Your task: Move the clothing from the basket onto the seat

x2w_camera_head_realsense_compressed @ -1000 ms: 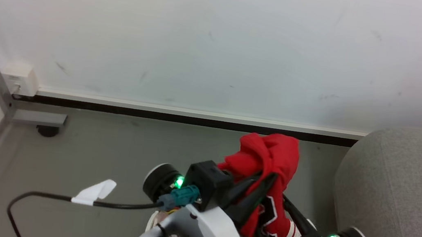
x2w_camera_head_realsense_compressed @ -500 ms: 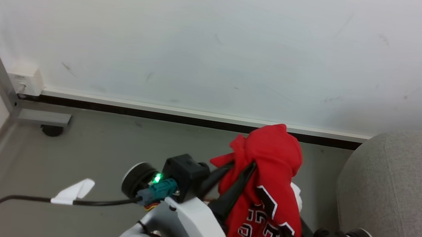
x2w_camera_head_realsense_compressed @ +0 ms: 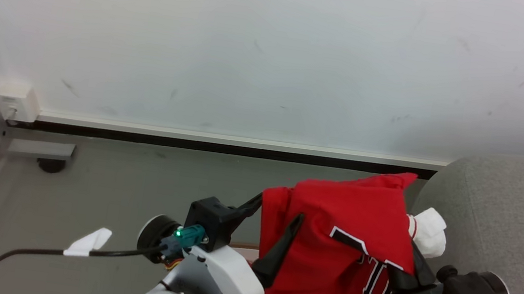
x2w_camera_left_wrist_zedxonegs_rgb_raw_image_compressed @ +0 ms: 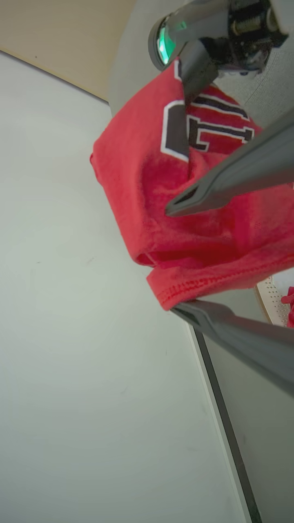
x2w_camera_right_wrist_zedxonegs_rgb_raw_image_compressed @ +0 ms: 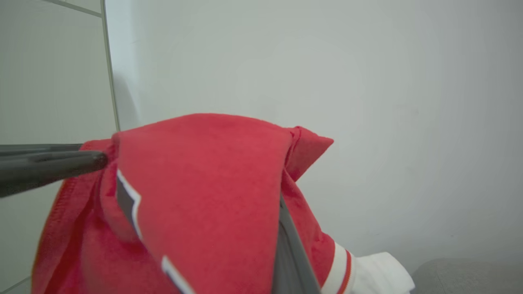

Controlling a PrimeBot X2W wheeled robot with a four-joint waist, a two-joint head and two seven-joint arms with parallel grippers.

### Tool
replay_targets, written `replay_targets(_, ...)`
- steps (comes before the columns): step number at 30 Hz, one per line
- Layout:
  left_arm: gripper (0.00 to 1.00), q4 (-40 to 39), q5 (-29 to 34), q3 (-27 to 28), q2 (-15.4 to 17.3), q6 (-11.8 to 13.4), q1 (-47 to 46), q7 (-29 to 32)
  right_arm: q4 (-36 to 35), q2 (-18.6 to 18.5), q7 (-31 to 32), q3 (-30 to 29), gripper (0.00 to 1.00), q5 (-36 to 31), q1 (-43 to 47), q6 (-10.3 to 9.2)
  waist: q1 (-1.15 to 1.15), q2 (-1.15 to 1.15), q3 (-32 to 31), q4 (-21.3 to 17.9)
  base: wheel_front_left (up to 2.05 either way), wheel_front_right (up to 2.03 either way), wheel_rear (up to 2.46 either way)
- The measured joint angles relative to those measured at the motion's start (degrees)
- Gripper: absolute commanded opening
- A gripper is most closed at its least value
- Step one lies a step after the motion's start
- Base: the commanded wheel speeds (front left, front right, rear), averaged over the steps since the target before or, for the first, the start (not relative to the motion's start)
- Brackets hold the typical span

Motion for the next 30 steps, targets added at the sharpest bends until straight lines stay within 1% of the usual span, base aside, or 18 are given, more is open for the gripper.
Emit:
replay_targets(4, 1.00, 0.2, 0.0, -0.3, 0.1, 0.0, 0.1, -0.2, -1.1, 0.0, 0.0, -1.3, 0.00, 0.0, 0.0, 0.00, 0.00, 0.00, 0.2, -1.4, 0.00, 0.00, 0.00)
replay_targets(8, 1.00, 0.2, 0.0, -0.9, 0.3, 0.0, 0.7, -0.5, -2.5, 0.0, 0.0, -2.3, 0.00, -0.1, 0.0, 0.00, 0.00, 0.00, 0.7, -3.7, 0.00, 0.00, 0.00)
replay_targets(13, 1.00, 0.3, 0.0, -2.1, 0.1, 0.0, 1.8, -1.6, -4.6, 0.0, 0.0, -3.6, 0.00, 0.3, 0.4, 0.00, 0.00, 0.00, 1.4, -8.0, 0.00, 0.00, 0.00)
replay_targets(18, 1.00, 0.0, -0.4, -3.7, -0.7, 0.2, 2.9, -3.0, -6.7, 0.0, 0.0, -5.5, 0.00, 0.0, 2.1, 0.00, 0.00, 0.00, 2.5, -13.4, 0.00, 0.00, 0.00)
replay_targets(24, 1.00, -0.3, -0.1, -4.6, -1.0, -0.3, 2.5, -4.9, -8.7, -0.1, 0.0, -8.9, 0.00, 0.3, 3.4, 0.00, 0.00, 0.00, 5.6, -19.4, 0.00, 0.00, 0.00)
replay_targets(27, 1.00, -0.3, 0.0, -5.0, -0.9, -1.4, 1.9, -6.1, -9.4, -0.1, 0.0, -11.1, 0.00, 1.4, 3.1, 0.00, 0.00, 0.00, 8.2, -21.2, 0.00, 0.00, 0.00)
replay_targets(30, 1.00, -0.4, 0.1, -5.2, -0.4, -2.2, 0.7, -6.7, -9.9, 0.0, 0.0, -12.9, 0.00, 2.5, 0.8, 0.00, 0.00, 0.00, 11.1, -22.2, 0.00, 0.00, 0.00)
